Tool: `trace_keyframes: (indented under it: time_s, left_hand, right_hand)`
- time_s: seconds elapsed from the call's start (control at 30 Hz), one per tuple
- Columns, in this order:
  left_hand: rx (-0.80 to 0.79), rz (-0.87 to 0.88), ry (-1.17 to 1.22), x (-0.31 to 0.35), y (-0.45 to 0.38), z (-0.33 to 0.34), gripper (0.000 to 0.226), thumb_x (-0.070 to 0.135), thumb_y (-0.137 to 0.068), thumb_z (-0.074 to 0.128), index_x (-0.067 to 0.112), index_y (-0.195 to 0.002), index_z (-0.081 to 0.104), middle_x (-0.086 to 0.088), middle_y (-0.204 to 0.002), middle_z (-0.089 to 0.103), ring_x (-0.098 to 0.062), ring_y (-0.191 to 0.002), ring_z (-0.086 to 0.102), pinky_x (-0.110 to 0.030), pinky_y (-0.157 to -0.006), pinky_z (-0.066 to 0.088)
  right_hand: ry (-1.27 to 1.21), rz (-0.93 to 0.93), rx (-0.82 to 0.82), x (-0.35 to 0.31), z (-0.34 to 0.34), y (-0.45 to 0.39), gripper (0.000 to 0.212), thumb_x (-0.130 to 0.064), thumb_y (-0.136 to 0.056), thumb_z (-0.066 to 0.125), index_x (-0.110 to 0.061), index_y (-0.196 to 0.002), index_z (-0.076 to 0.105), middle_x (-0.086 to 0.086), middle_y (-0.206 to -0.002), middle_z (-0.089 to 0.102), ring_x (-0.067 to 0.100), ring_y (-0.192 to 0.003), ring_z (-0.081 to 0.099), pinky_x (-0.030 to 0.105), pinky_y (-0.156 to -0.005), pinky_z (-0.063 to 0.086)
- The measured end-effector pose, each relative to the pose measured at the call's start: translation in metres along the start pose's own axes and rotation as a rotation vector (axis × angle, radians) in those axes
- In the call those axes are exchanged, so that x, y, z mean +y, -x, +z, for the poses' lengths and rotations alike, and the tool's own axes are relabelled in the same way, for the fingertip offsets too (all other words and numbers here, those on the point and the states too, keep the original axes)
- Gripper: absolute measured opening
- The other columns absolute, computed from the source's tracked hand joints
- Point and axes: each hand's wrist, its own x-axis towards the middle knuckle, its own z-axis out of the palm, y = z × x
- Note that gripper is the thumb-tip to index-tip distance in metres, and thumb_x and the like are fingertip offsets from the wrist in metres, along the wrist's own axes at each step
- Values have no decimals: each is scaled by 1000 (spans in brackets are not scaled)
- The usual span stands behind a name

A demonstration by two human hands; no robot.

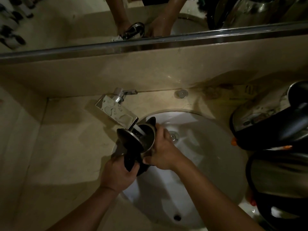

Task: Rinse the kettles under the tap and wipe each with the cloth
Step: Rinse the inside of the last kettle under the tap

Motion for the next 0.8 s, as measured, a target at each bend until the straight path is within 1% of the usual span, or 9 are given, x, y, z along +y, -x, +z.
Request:
trace_keyframes:
  time_s: [0.27,0.3,0.37,0.43,0.47,0.53,0.6,0.67,0.8]
  left_hand:
    - [36,28,-46,3,3,0,62,64,-80,56,5,-93,67,-14,-81,71,-34,-68,69,-32,-54,54]
    - [27,11,-51,3,2,0,63,66,-81,55,5,-94,67,-15,-81,71,-35,-68,70,-35,-54,56]
    - [28,-17,-65,4,2,1,67,70,-81,51,6,-94,66,-15,-82,71,-37,-69,70,-39,-55,57]
    - [44,-26,-72,6,1,0,66,69,-80,51,8,-99,66,-14,-85,71,-36,-71,70,-37,-58,58]
    - [42,-28,-75,7,0,-1,65,69,-80,51,9,-100,67,-13,-85,72,-36,-71,70,-37,-59,59]
    - [34,-5,-72,6,-1,-2,64,69,-81,51,9,-95,67,-14,-80,71,-37,-67,69,-34,-55,56]
    - [21,30,-39,2,-4,-2,70,76,-84,46,9,-89,67,-12,-74,69,-34,-62,68,-32,-51,54]
    - [-15,46,-14,-2,-4,-2,79,85,-84,36,12,-90,66,-10,-73,69,-29,-62,67,-30,-51,51]
    - [-36,134,-74,-6,-2,-3,73,86,-84,36,17,-78,59,-7,-64,62,-27,-55,61,-25,-49,38]
  right_hand:
    - [101,44,-132,-16,-22,12,134,-35,-76,89,-27,-164,-11,14,-160,22,38,-154,22,48,-123,34]
    - [133,54,-171,-21,-32,15,125,-36,-80,86,-25,-165,-5,16,-160,28,38,-151,30,46,-119,39]
    - [193,53,-159,-34,-55,16,83,-29,-91,75,-21,-159,28,14,-147,52,36,-134,54,46,-107,50]
    - [187,56,-18,-52,-73,6,33,-19,-99,63,-14,-132,62,12,-125,68,30,-114,65,46,-98,56]
    - [141,40,78,-64,-78,-1,25,-17,-101,60,-13,-124,68,11,-122,71,29,-112,66,44,-98,56]
    - [-33,-48,229,-92,-83,-18,35,-18,-104,55,-13,-137,65,9,-137,67,26,-127,62,39,-109,49]
    - [-207,-106,231,-123,-82,-29,40,-23,-108,50,-10,-145,58,8,-140,64,24,-130,58,40,-114,43]
    - [-233,-116,191,-143,-74,-35,38,-29,-111,44,-4,-132,64,10,-126,68,27,-119,62,42,-105,46]
    - [-327,-86,207,-141,-63,-32,44,-35,-111,45,-3,-125,72,12,-127,72,26,-119,65,38,-94,47]
